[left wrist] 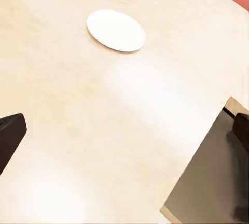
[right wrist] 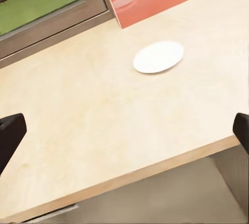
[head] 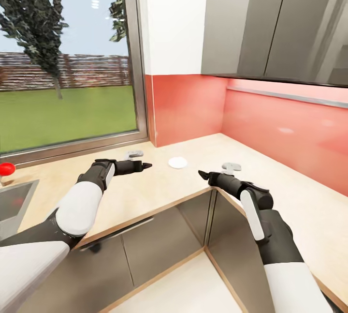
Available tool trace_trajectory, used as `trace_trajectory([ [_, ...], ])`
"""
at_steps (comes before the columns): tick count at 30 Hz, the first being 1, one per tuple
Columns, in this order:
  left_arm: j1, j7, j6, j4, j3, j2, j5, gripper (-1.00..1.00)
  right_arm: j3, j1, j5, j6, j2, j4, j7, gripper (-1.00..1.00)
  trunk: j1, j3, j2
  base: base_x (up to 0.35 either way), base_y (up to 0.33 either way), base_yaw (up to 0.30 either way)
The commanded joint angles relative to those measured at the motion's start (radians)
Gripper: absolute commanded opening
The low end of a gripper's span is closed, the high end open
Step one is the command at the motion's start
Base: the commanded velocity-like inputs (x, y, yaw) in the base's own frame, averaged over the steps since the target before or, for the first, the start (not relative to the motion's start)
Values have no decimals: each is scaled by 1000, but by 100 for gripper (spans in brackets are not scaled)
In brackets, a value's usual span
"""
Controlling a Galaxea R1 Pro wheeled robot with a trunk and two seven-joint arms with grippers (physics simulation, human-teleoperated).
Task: Set up a coffee station on the kitchen countertop: keep the coffee maker on the countertop, move the bottle of coffee from the kitchen shelf to the counter next to the coffee maker, place a paper coffee filter on top of the coffee maker, put the saucer next to the coffee maker with the coffee cup on the saucer, and place the electric kettle next to the coffee maker.
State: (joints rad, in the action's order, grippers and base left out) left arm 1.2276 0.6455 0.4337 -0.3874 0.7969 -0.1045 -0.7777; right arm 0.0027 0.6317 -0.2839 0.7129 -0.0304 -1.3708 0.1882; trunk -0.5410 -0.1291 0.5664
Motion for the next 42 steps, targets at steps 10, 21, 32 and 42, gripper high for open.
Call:
trace_trajectory([
  [10,1,6,7,-1,8,-2,-6,100,-1,1,0,5,0,-1,4,100,-1,-8,2,316,-105,225],
  [21,1,6,10,0,10,-2,-6,100,-8,1,-9,5,0,-1,4,100,-1,-12,2,294,-189,123],
  [32,1,6,10,2,10,-1,-5,100,-8,0,-9,5,0,1,4,100,-1,-16,2,336,-17,192],
  [42,1,6,10,4,10,-1,-6,100,-58,1,-9,5,0,2,2,100,-1,-20,2,151,-27,87],
])
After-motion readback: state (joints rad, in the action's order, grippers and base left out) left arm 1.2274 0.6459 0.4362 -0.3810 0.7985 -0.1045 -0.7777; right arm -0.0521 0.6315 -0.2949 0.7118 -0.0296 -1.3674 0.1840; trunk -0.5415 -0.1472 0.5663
